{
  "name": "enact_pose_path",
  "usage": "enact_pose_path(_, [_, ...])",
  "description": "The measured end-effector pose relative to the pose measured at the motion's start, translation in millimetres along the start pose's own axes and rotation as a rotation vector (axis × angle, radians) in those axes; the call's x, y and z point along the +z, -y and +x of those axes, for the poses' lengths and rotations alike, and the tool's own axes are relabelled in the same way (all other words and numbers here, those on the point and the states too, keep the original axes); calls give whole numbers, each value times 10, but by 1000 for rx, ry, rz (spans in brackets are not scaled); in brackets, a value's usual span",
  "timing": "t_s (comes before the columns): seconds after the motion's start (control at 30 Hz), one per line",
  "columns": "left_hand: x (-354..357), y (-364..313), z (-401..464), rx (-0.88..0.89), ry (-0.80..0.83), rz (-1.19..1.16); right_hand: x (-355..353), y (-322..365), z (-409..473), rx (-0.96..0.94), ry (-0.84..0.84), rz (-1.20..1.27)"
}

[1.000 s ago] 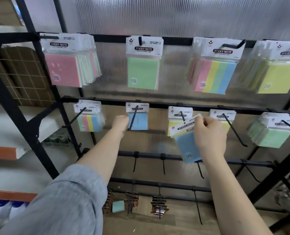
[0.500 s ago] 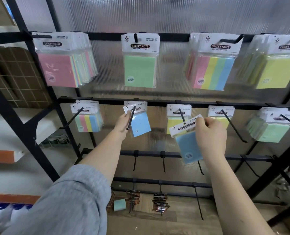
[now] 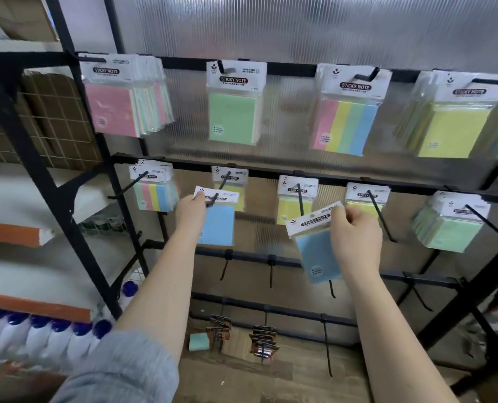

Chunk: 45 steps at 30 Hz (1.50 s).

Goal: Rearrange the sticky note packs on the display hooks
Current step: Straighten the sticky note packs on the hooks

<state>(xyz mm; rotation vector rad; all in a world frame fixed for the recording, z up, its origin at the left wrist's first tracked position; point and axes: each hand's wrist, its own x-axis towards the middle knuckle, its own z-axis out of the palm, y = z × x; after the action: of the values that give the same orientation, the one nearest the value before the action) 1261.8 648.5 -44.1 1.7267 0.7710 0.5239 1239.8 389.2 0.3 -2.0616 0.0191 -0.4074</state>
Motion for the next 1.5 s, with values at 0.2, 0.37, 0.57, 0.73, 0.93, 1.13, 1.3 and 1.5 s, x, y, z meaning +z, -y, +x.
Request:
enact_pose_path(0.2, [-252,-8,-415,51,-120,126,-172,-11,-73,-86,45,-8])
enact_pose_path(0.37, [-357,-22,-676,90,-166,97,-253,-8,-212,-124,48,31])
enact_pose_path(0.57, [-418,-34,-885,181,-123,137,-315,19,-443,-32,1,215])
enact_pose_path(0.73, [-560,-68,-891,335,51,238,-286,53,-683,172,-109,446])
enact_pose_path(0.93, [-650,-131,-847,427,168,302,-321,57,-1006,269,-182,500])
enact_pose_path(1.13, [-389,-277,-982,498,283,287,-671,-20,-1105,261,-316,471])
enact_pose_path(1.3, [-83,-385,-1205,532,356,344,-1039,-124,-1114,307,-354,578])
enact_pose_path(1.5, [321,-599,-1519,549,346,353,-1464,-375,-962,305,-378,610])
